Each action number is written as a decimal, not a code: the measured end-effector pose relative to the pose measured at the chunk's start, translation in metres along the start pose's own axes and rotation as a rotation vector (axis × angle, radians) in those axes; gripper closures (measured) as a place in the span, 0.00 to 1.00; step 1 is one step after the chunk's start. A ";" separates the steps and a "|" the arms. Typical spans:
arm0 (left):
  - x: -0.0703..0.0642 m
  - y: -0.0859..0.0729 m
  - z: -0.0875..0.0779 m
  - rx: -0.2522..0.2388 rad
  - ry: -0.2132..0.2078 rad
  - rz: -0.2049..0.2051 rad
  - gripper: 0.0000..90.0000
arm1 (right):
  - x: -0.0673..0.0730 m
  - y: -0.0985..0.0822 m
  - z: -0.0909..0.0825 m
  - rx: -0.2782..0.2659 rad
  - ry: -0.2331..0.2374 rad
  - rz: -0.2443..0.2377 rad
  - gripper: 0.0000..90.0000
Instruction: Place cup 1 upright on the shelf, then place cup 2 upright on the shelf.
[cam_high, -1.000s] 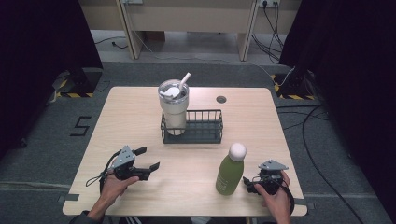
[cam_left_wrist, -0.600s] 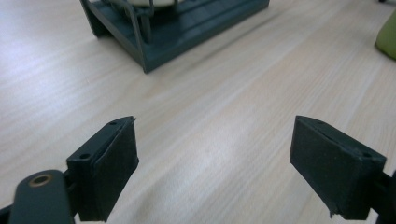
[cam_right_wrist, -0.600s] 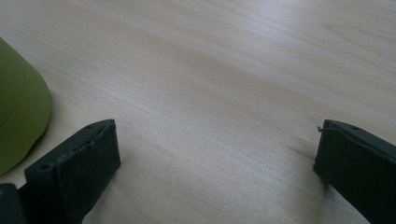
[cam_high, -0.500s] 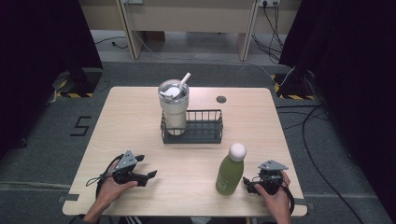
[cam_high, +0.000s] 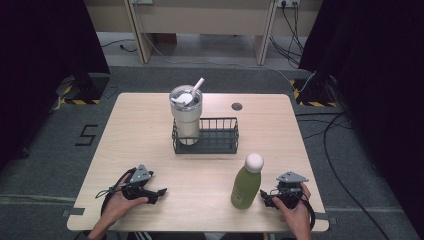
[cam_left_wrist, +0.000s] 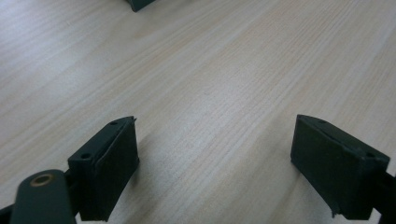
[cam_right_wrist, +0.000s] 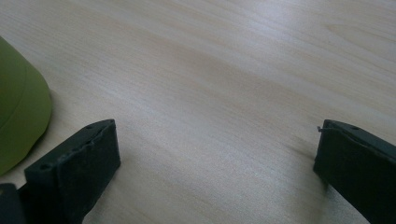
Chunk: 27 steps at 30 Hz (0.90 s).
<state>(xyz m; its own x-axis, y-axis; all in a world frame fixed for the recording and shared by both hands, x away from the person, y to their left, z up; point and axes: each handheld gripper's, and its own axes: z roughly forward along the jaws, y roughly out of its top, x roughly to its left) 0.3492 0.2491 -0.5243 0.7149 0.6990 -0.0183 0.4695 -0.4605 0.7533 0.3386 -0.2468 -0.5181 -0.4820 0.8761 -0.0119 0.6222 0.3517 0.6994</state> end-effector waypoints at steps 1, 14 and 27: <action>0.000 0.000 0.000 0.000 0.000 -0.001 0.16 | 0.000 0.000 0.000 0.000 0.000 0.000 0.00; 0.000 0.000 0.000 0.001 -0.002 -0.005 0.15 | 0.000 0.000 0.000 -0.001 -0.001 -0.001 0.01; 0.000 0.000 0.000 0.001 -0.001 -0.005 0.14 | 0.001 -0.002 -0.004 -0.024 0.020 -0.013 0.15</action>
<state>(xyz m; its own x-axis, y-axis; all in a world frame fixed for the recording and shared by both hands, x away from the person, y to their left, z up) 0.3496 0.2491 -0.5245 0.7130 0.7007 -0.0233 0.4741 -0.4574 0.7524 0.3347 -0.2473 -0.5166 -0.5018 0.8649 -0.0068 0.6014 0.3546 0.7160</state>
